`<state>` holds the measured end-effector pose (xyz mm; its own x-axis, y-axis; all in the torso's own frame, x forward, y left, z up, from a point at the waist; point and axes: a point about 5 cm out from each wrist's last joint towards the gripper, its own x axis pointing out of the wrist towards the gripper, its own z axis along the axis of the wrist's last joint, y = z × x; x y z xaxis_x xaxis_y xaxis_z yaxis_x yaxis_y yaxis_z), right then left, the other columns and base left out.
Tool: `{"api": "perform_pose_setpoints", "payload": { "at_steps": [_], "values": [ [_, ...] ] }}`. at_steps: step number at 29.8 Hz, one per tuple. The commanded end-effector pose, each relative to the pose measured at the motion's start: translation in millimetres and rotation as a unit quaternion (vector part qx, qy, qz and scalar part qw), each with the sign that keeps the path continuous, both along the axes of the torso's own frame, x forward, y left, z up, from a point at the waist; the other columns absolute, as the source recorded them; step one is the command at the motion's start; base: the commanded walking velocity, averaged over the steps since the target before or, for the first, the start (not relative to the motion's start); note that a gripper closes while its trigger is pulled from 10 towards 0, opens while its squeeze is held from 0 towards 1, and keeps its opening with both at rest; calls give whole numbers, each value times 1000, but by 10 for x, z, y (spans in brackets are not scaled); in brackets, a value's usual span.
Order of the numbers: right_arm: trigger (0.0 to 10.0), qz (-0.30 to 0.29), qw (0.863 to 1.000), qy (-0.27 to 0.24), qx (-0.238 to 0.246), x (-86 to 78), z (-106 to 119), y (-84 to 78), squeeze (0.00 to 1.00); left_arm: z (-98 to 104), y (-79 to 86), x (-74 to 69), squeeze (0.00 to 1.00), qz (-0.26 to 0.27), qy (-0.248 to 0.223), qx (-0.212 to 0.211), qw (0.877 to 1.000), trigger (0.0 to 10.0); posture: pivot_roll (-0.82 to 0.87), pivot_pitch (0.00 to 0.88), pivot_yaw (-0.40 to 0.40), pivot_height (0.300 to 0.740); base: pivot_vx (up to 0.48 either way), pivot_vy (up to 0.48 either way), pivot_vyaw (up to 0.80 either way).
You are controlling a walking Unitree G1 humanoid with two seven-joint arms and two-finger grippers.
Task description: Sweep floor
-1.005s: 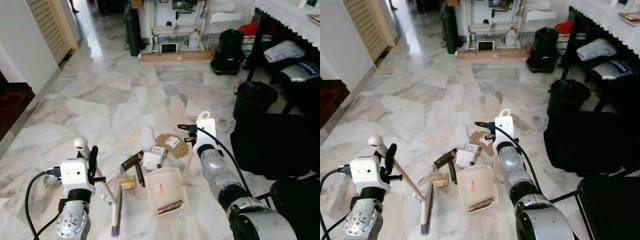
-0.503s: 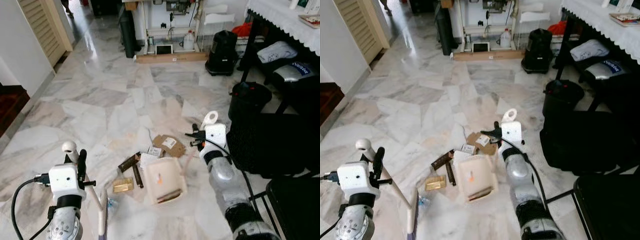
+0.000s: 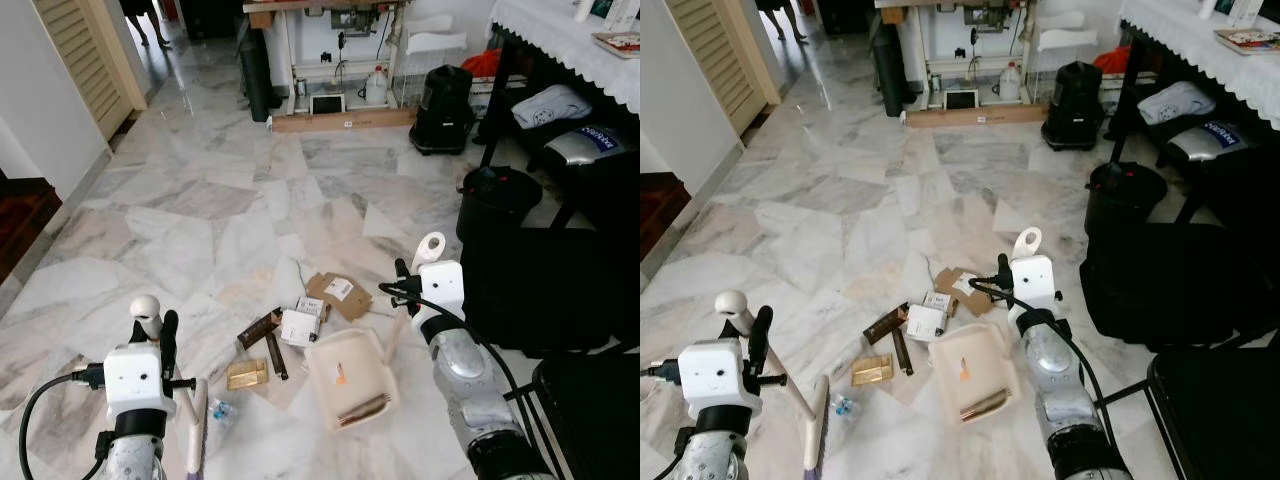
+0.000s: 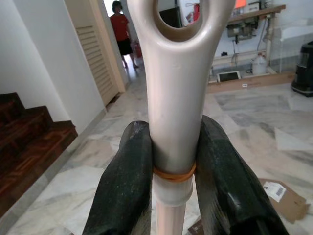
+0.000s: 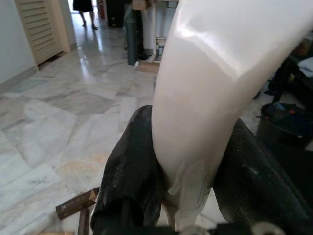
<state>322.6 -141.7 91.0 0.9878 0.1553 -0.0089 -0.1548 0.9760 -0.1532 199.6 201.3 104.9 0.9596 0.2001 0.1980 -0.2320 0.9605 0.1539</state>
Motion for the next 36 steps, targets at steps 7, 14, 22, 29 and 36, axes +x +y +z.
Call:
{"api": "perform_pose_setpoints", "payload": {
  "at_steps": [7, 14, 22, 29, 36],
  "values": [
    [10000, 4, 999, -26, 31, 28, 177, 68, 0, 72, 53, -53, 0, 24, -17, 13, 1000, 10000, -98, 0, 53, 740, 0, 0, 0],
    [10000, 9, 999, -21, 27, -89, 162, 23, 0, 87, 73, -31, 0, 29, -20, 15, 999, 10000, -123, 0, 59, 740, 0, 0, 0],
    [10000, -4, 999, -16, 29, -179, 133, -23, 0, 123, 42, 32, 0, 12, -24, 22, 999, 10000, -137, 0, 87, 740, 0, 0, 0],
    [10000, 3, 999, -16, 35, -172, 151, 28, 0, 113, 50, -24, 0, 14, -22, 21, 999, 10000, -125, 0, 84, 740, 0, 0, 279],
    [10000, 8, 999, -13, 40, -156, 170, 73, 0, 87, 29, -13, 0, 13, -20, 16, 1000, 10000, -123, 0, 72, 740, 0, 0, 800]
  ]
}}
